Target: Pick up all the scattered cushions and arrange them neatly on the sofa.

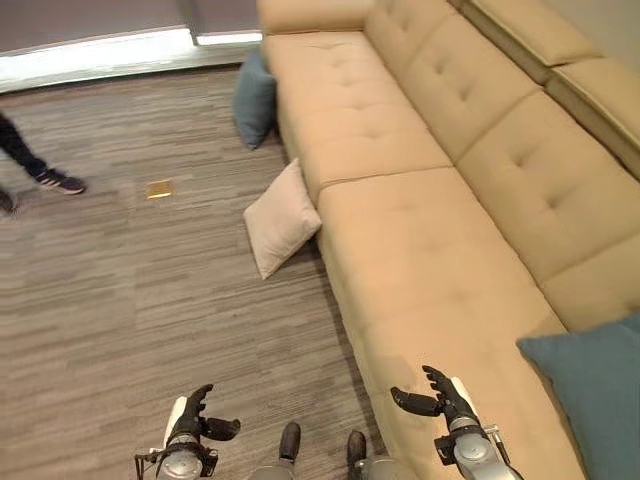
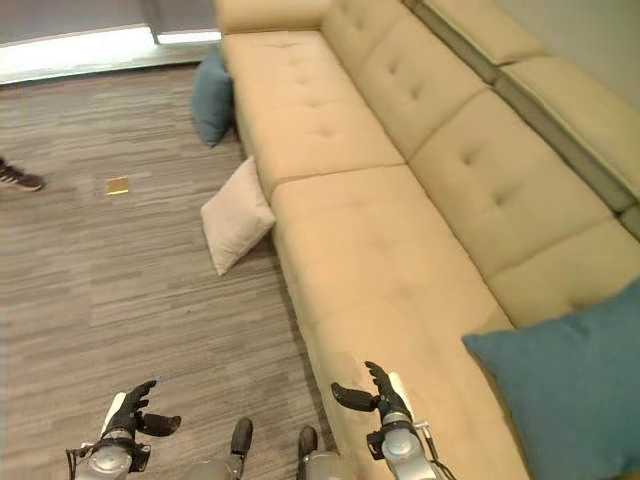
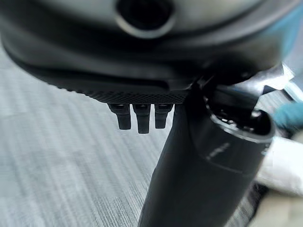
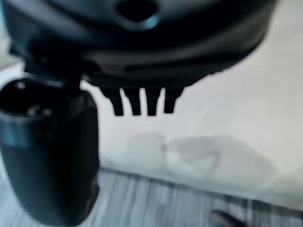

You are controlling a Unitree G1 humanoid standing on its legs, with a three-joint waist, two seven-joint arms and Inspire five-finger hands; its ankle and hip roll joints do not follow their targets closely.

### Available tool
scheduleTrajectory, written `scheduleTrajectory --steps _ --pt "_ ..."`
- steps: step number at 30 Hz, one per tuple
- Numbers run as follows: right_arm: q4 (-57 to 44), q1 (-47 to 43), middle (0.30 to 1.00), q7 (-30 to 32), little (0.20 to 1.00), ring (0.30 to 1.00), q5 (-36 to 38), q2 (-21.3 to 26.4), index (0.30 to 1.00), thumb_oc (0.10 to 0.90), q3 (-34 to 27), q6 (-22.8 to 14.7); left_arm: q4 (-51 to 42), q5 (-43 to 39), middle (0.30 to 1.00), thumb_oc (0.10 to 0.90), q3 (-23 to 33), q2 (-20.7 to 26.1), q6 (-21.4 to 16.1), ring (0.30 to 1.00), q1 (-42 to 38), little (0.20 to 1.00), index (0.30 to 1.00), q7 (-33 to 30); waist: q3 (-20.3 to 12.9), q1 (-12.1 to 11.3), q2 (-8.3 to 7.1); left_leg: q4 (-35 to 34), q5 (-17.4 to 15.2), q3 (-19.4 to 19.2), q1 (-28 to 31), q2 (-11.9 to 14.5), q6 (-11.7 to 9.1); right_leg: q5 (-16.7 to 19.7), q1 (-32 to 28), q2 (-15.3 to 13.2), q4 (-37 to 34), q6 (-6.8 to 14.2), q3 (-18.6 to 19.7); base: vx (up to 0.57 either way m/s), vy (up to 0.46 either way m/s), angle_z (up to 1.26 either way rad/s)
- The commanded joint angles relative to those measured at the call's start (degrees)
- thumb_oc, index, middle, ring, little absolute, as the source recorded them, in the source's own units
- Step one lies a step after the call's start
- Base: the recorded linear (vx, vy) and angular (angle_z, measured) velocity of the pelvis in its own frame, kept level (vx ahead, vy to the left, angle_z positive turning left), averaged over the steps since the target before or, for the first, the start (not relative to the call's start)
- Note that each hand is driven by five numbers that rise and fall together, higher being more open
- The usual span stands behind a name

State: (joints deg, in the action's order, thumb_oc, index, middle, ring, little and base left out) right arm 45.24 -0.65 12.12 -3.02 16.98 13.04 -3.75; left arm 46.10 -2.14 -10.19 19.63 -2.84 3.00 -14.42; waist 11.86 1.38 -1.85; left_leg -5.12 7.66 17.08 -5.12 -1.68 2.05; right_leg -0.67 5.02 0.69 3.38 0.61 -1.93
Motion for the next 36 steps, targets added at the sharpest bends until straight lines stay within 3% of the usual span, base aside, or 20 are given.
scheduleTrajectory --steps 1,5,6,7,10,14,17,18,19,20,21,23,25,27,28,30,31,33,36 --pt "-2.77 -2.84 0.900 1.37 0.900 0.900 1.47 1.52 0.900 0.800 -1.04 -2.50 -3.58 -0.02 0.900 0.800 1.17 -0.06 -3.11 0.900 -1.13 0.900 0.900 -0.48 0.49 0.09 -2.39 0.40 -7.98 -7.08 2.73 -2.29 -3.19 -2.66 1.43 -2.34 1.27 3.85 -2.64 0.09 -0.080 0.72" --pt "-4.16 -3.54 0.900 1.59 0.900 0.900 0.36 2.32 0.900 0.800 -0.62 -2.33 -3.43 -1.66 0.900 0.800 1.58 -1.17 -2.75 0.900 -0.84 0.900 0.900 -0.11 0.92 0.00 -2.28 4.27 -9.42 -9.22 1.12 -2.44 -3.68 -2.92 -0.03 -3.91 0.39 3.50 -5.67 0.12 -0.105 0.69" --pt "-5.31 -3.49 0.900 1.91 0.900 0.900 -0.05 2.81 0.900 0.800 -0.63 -2.18 -3.58 -2.49 0.900 0.800 1.93 -1.53 -2.56 0.900 -0.58 0.900 0.900 -0.20 1.60 0.07 -2.39 7.61 -10.10 -13.30 -0.71 -1.58 -4.00 -3.35 -0.84 -5.00 0.25 3.39 -7.43 0.05 -0.045 0.85" --pt "-5.92 -3.35 0.900 2.21 0.900 0.900 -0.50 3.09 0.900 0.800 -0.47 -1.74 -3.54 -3.75 0.900 0.800 3.02 -2.34 -2.44 0.900 0.41 0.900 0.900 -0.24 2.12 0.34 -2.48 10.25 -11.12 -23.38 -1.67 2.11 -3.77 -4.02 -2.66 -6.16 -0.18 3.42 -10.27 0.05 -0.047 1.11" --pt "-6.59 -3.61 0.900 2.22 0.900 0.900 -0.90 3.19 0.900 0.800 -0.02 -1.07 -2.02 -4.39 0.900 0.800 3.73 -2.83 -2.11 0.900 1.35 0.900 0.900 -0.17 1.33 -0.27 -3.18 11.20 -10.49 -26.74 -3.47 3.71 -3.40 -4.48 -4.40 -6.31 -0.89 3.45 -11.79 0.17 -0.014 1.06" --pt "-7.40 -2.92 0.900 2.12 0.900 0.900 -0.91 3.12 0.900 0.800 -0.04 -0.70 -2.36 -3.93 0.900 0.800 3.62 -2.30 -1.80 0.900 1.52 0.900 0.900 -0.05 0.82 -1.16 -4.32 10.00 -7.74 -26.62 -8.04 5.02 -4.05 -6.00 -6.64 -6.65 -1.55 3.91 -12.15 0.26 0.064 0.09" --pt "-7.00 -2.42 0.900 1.66 0.900 0.900 -2.25 2.73 0.900 0.800 0.13 -0.36 -3.19 -3.30 0.900 0.800 3.49 -2.19 -1.49 0.900 2.30 0.900 0.900 0.60 0.09 -2.03 -4.15 8.54 -7.45 -25.28 -7.43 5.16 -3.96 -7.80 -8.07 -6.97 -0.46 4.51 -11.79 0.22 0.180 0.09" --pt "-6.55 -2.07 0.900 1.47 0.900 0.900 -3.01 2.17 0.900 0.800 0.21 -0.30 -3.49 -2.04 0.900 0.800 2.97 -1.93 -1.34 0.900 2.29 0.900 0.900 0.97 -0.52 -2.00 -4.43 8.73 -8.08 -25.24 -6.52 4.14 -3.00 -7.28 -7.89 -8.73 3.07 5.44 -11.90 0.28 0.228 0.14" --pt "-6.55 -2.07 0.900 1.48 0.900 0.900 -3.01 2.16 0.900 0.800 0.21 -0.30 -3.49 -2.04 0.900 0.800 2.97 -1.92 -1.34 0.900 2.29 0.900 0.900 0.97 -0.53 -2.02 -4.45 8.73 -8.09 -25.27 -6.51 4.12 -2.99 -7.32 -7.86 -8.77 3.13 5.46 -11.87 0.34 0.369 0.09" --pt "-6.22 -2.19 0.900 1.14 0.900 0.900 -3.89 1.63 0.900 0.800 0.78 0.06 -3.80 -1.12 0.900 0.800 2.79 -1.44 -1.14 0.900 2.15 0.900 0.900 0.99 -0.46 -1.97 -4.56 8.51 -9.25 -25.64 -4.41 2.91 -1.43 -4.19 -5.68 -11.23 10.74 6.75 -11.19 0.15 0.193 0.02" --pt "-6.22 -2.20 0.900 1.14 0.900 0.900 -3.89 1.63 0.900 0.800 0.78 0.06 -3.80 -1.12 0.900 0.800 2.79 -1.43 -1.14 0.900 2.15 0.900 0.900 0.99 -0.46 -2.02 -4.59 8.49 -9.26 -25.70 -4.39 2.87 -1.41 -4.23 -5.63 -11.28 10.83 6.79 -11.12 0.22 0.277 -0.11" --pt "-6.62 -2.01 0.900 0.79 0.900 0.900 -3.64 1.05 0.900 0.800 1.17 0.42 -4.54 -0.27 0.900 0.800 2.34 0.04 -1.05 0.900 1.39 0.900 0.900 0.91 0.44 -0.96 -4.33 8.06 -10.66 -25.12 -1.08 1.57 0.36 1.87 -1.75 -13.04 20.94 7.03 -8.17 0.22 0.212 -0.08" --pt "-6.61 -1.79 0.900 0.79 0.900 0.900 -3.12 0.29 0.900 0.800 1.26 0.23 -5.05 -0.03 0.900 0.800 2.39 0.50 -1.06 0.900 0.88 0.900 0.900 0.62 0.61 -0.36 -3.73 7.43 -11.84 -24.57 1.19 1.38 0.90 1.35 1.00 -11.76 24.44 6.36 -5.87 0.29 0.193 0.31" --pt "-6.28 -1.98 0.900 0.54 0.900 0.900 -2.72 0.08 0.900 0.800 1.47 0.35 -5.82 -0.54 0.900 0.800 2.43 0.37 -1.02 0.900 0.64 0.900 0.900 0.34 0.81 0.48 -3.35 6.30 -12.73 -23.42 3.79 0.84 1.07 -0.75 3.69 -8.91 22.68 5.47 -4.51 0.28 0.124 0.10" --pt "-6.27 -2.00 0.900 0.54 0.900 0.900 -2.72 0.09 0.900 0.800 1.47 0.35 -5.82 -0.54 0.900 0.800 2.43 0.37 -1.01 0.900 0.62 0.900 0.900 0.34 0.72 0.47 -3.26 6.28 -12.65 -23.42 3.66 0.94 1.04 -0.57 3.75 -8.79 22.48 5.43 -4.54 0.32 0.056 -0.09" --pt "-5.56 -2.34 0.900 0.26 0.900 0.900 -2.58 0.34 0.900 0.800 2.02 0.46 -6.12 -1.12 0.900 0.800 2.37 0.29 -1.06 0.900 0.74 0.900 0.900 0.72 0.82 1.45 -3.83 5.05 -14.38 -21.61 6.93 -0.63 1.25 -0.96 7.39 -5.12 13.80 5.18 -5.23 0.34 0.024 0.10" --pt "-5.55 -2.32 0.900 0.26 0.900 0.900 -2.58 0.35 0.900 0.800 2.04 0.46 -6.12 -1.12 0.900 0.800 2.38 0.28 -1.07 0.900 0.77 0.900 0.900 0.73 0.96 1.53 -3.69 4.99 -14.53 -21.49 7.20 -0.49 1.22 -0.98 7.00 -4.99 13.57 5.18 -5.38 0.22 -0.007 0.10" --pt "-3.73 -2.58 0.900 -0.01 0.900 0.900 -3.13 0.64 0.900 0.800 2.57 1.00 -4.99 -1.53 0.900 0.800 3.03 0.22 -1.16 0.900 0.30 0.900 0.900 0.97 1.11 2.50 -4.46 4.36 -16.68 -19.31 10.83 -2.09 0.95 2.60 10.02 -3.39 3.73 6.07 -6.78 0.43 -0.027 0.00" --pt "-3.84 -1.96 0.900 -0.03 0.900 0.900 -3.60 1.04 0.900 0.800 2.51 1.20 -4.85 -1.29 0.900 0.800 3.29 -0.06 -1.21 0.900 0.06 0.900 0.900 1.00 1.09 2.98 -4.46 5.15 -17.99 -17.51 11.86 -2.73 0.73 2.67 8.68 -3.30 0.83 6.13 -7.12 0.33 -0.058 0.23"
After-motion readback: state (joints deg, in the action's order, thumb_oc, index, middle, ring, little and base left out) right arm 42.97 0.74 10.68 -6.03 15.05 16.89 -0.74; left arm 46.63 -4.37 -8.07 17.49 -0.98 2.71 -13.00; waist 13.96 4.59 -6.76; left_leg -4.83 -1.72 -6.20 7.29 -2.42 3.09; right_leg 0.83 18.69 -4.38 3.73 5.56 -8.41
